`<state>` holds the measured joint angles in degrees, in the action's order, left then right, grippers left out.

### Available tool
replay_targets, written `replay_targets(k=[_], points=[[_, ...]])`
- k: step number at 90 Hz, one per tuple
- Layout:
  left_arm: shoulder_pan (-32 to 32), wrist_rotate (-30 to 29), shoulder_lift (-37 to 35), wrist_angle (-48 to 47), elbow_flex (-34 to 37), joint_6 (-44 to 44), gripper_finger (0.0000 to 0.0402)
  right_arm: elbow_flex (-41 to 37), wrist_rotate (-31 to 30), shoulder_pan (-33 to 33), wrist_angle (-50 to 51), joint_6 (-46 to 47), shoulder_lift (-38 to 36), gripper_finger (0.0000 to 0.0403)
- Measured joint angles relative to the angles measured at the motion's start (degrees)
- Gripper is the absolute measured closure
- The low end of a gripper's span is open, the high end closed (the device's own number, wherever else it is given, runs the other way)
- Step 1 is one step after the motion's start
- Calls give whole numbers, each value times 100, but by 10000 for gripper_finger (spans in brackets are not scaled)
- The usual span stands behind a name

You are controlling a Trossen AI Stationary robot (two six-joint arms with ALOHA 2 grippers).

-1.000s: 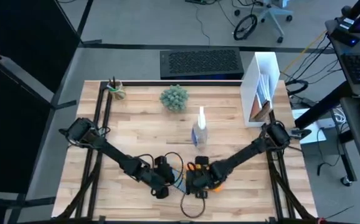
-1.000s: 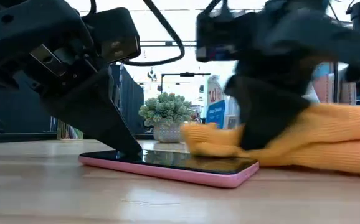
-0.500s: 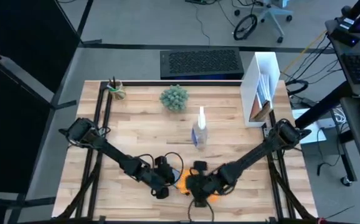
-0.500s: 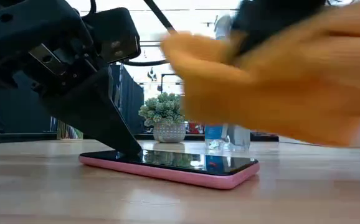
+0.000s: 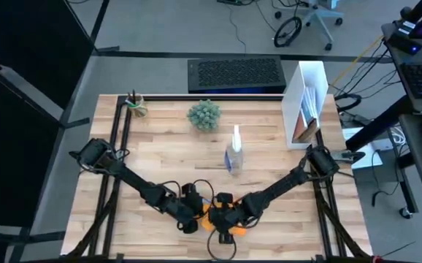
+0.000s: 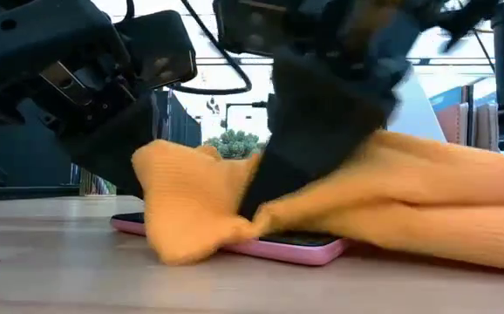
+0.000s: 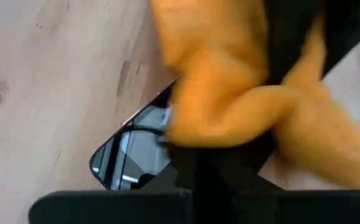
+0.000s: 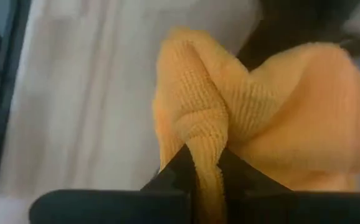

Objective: Apply microfiber cloth
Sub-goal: Wipe the cellphone with the microfiber cloth, then spray cleaner from the bottle onto the cellphone

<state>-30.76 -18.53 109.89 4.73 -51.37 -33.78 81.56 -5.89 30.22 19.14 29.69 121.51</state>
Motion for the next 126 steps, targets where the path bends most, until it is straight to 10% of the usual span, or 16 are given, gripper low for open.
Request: replay_targets(k=[22, 47, 67, 78, 95, 126], points=[[0, 12, 0, 11, 0, -6, 402, -15, 486, 603, 1202, 412, -197, 394], [0, 151, -602, -523, -287, 387, 402, -64, -672, 1320, 3890, 1705, -1111, 390], [-8, 59, -1389, -1590, -444, 311, 402, -203, 92, 1715, 5555, 4018, -1476, 303], [-4, -95, -1491, -1829, -425, 269, 402, -207, -70, 1818, 4974, 4490, -1839, 235], [82, -106, -1219, -1459, -330, 443, 402, -195, -2667, 1543, 3540, 3634, -1797, 159], [392, -253, -749, -1439, -339, 721, 402, -197, -1799, 656, 1394, 1878, -413, 162]])
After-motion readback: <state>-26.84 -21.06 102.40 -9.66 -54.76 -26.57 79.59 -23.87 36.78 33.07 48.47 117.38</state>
